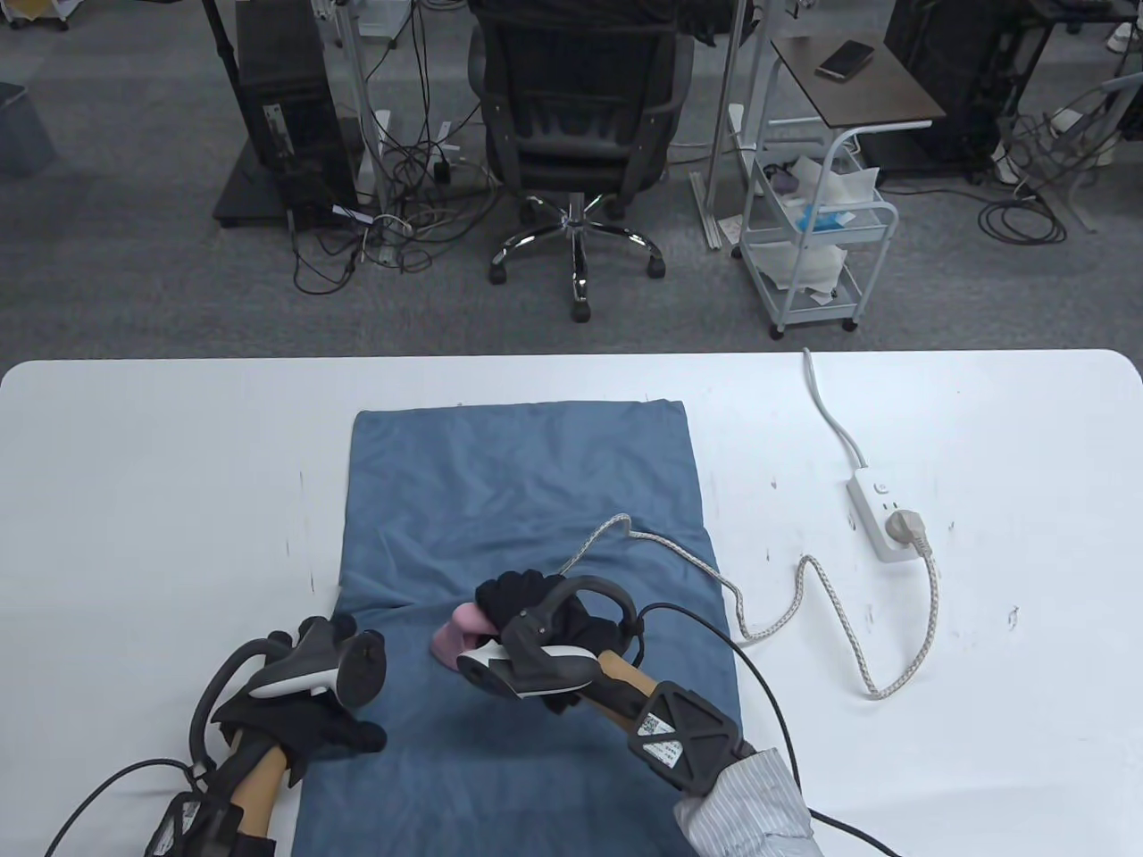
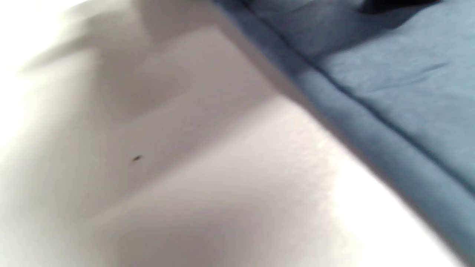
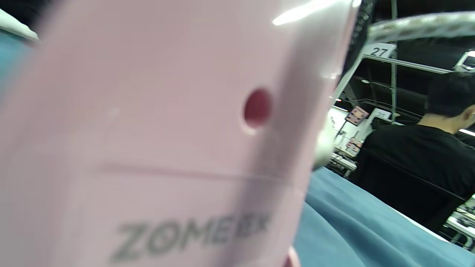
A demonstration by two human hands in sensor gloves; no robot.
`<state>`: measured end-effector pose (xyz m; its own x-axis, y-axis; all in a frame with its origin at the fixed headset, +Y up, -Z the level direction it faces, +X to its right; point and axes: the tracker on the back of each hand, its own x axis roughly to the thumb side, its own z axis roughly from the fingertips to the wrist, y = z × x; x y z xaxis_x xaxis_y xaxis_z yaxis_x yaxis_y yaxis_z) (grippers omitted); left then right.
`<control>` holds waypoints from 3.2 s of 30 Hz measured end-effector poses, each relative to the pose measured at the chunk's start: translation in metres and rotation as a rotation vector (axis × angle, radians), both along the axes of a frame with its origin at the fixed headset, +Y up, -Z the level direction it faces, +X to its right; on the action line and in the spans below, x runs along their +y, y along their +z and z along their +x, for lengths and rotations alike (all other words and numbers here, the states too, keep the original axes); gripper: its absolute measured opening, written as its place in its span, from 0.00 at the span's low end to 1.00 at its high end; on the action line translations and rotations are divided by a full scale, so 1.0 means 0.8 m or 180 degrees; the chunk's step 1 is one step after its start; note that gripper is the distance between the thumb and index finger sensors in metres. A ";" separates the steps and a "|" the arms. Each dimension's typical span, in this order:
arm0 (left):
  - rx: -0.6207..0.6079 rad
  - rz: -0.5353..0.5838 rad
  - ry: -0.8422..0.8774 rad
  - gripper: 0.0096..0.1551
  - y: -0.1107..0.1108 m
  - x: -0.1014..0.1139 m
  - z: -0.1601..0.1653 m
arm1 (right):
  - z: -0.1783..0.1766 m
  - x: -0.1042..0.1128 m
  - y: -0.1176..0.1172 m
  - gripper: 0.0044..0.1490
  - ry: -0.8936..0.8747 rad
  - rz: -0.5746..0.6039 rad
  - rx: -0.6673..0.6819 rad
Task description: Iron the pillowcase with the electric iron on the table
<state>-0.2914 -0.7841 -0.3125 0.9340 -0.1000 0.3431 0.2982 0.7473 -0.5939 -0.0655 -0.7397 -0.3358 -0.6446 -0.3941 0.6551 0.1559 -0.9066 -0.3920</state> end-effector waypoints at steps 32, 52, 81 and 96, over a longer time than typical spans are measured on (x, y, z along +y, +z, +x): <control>0.0102 -0.0069 0.0000 0.67 -0.001 -0.004 -0.001 | -0.021 0.098 0.024 0.35 0.0988 0.0829 0.0347; 0.0097 -0.0067 0.0054 0.68 0.001 -0.005 -0.001 | -0.077 0.002 0.112 0.40 -0.0024 -0.0289 0.1779; 0.0577 0.0618 0.0329 0.52 -0.004 -0.006 -0.046 | -0.112 -0.004 0.084 0.45 -0.0036 -0.0031 0.0878; 0.0694 0.0443 0.0389 0.52 -0.003 -0.007 -0.050 | -0.109 -0.002 0.065 0.43 0.0053 -0.0295 0.0829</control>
